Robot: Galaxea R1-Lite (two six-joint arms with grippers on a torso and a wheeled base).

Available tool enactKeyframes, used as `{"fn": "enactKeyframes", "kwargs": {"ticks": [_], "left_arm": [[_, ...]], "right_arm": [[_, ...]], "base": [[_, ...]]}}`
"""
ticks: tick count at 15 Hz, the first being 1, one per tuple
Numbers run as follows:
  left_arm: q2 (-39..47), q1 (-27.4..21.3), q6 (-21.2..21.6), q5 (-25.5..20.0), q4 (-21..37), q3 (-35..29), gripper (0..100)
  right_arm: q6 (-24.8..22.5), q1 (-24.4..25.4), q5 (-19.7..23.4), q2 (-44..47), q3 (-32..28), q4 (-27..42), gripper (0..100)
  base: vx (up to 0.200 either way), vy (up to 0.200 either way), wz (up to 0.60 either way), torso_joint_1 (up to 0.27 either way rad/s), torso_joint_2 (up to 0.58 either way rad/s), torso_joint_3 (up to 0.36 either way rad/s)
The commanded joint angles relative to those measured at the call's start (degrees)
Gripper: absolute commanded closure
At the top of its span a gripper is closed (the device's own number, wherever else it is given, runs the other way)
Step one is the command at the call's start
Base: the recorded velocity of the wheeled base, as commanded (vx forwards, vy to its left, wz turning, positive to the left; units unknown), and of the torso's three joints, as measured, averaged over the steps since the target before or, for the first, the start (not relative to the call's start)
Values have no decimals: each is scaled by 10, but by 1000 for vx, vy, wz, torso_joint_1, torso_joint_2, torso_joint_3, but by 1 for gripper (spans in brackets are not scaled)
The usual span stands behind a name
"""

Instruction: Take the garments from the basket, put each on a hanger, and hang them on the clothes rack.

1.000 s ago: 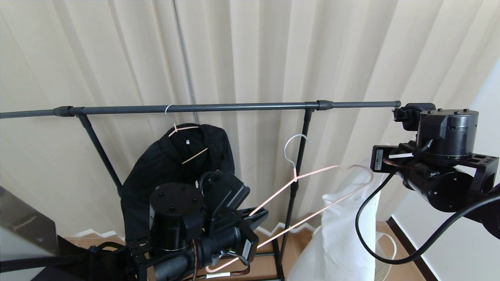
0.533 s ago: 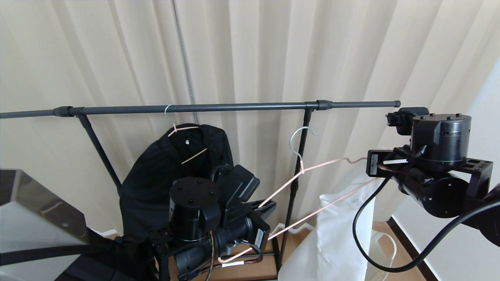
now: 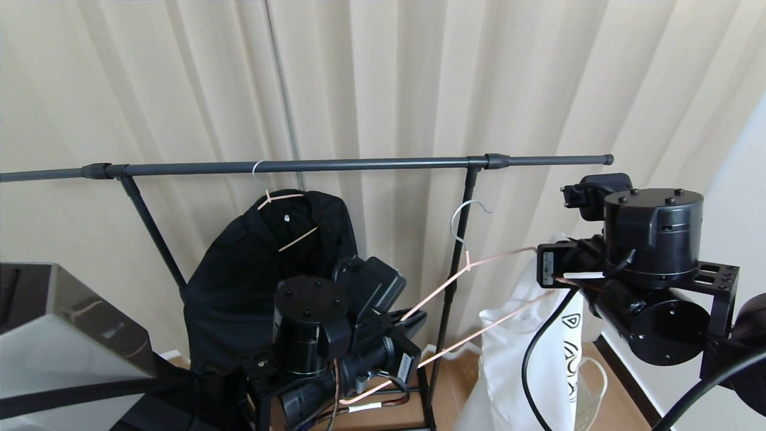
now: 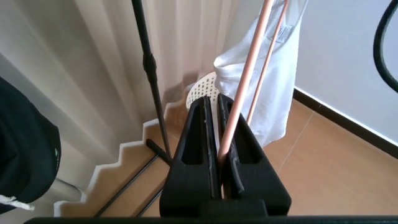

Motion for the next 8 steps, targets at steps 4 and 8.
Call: {"fn": "enactKeyframes", "kwargs": {"ticks": [4,8], "left_arm": [[1,-1,0,5,-1,3,100],[10,-2,0,5,-2,-1,100]], "right_arm": [[-1,76,-2,-1,-27,0,100],[2,139,-1,1,-42,0,100]], "base": [[0,0,0,0,0,0],[0,0,0,0,0,0]]}}
